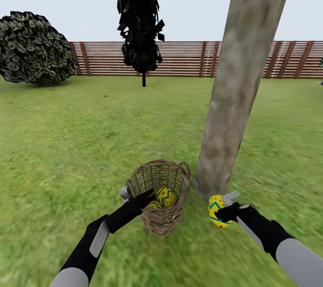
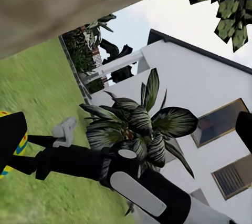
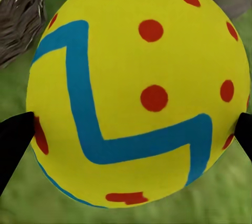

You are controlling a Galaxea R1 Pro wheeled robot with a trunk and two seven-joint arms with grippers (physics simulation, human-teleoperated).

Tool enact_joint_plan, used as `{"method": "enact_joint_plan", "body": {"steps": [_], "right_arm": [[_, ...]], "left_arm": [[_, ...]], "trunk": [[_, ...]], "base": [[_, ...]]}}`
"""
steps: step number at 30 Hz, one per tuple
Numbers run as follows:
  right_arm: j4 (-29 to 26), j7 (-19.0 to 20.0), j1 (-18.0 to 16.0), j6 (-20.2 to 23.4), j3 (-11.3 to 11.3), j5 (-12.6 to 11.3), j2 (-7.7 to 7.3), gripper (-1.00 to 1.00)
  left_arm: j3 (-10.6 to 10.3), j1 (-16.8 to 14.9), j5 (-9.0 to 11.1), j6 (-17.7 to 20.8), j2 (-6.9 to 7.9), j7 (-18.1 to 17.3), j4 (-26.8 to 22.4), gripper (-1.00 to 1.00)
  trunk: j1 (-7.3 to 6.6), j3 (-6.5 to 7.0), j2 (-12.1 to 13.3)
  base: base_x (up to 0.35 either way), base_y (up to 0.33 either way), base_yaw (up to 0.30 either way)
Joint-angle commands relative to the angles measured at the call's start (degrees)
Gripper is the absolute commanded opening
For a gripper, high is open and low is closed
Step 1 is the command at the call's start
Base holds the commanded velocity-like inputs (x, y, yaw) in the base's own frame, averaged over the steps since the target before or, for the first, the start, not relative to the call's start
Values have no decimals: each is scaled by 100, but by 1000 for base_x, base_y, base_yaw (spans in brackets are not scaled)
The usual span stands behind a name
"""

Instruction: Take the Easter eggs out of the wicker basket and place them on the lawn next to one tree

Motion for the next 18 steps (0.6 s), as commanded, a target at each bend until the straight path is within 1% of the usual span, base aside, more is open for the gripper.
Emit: {"method": "enact_joint_plan", "body": {"steps": [1, 9, 11, 15, 18], "right_arm": [[-8, -1, -5, 23, 23, -15, -7, -100], [4, -1, -5, 33, 32, -42, 3, -100], [81, 5, -5, 64, 45, -43, 22, -100], [325, 3, -5, 98, 49, -43, 125, -100], [642, 7, -7, 115, 48, -36, 317, -100]], "left_arm": [[19, -3, -4, 52, -7, -12, -5, 100], [19, -3, -4, 44, -9, -9, -7, 100], [19, -3, -4, 42, -9, -9, -7, 100], [22, -3, -4, 35, -9, -9, 8, 100], [27, -3, -4, 22, -9, -14, 13, 100]], "trunk": [[-1, -6, -2], [-1, -6, -2], [-1, -6, -2], [-1, -6, -2], [-1, -6, -2]], "base": [[82, -186, 2], [116, -304, 0], [120, -317, 0], [113, -183, 0], [50, -57, 0]]}}
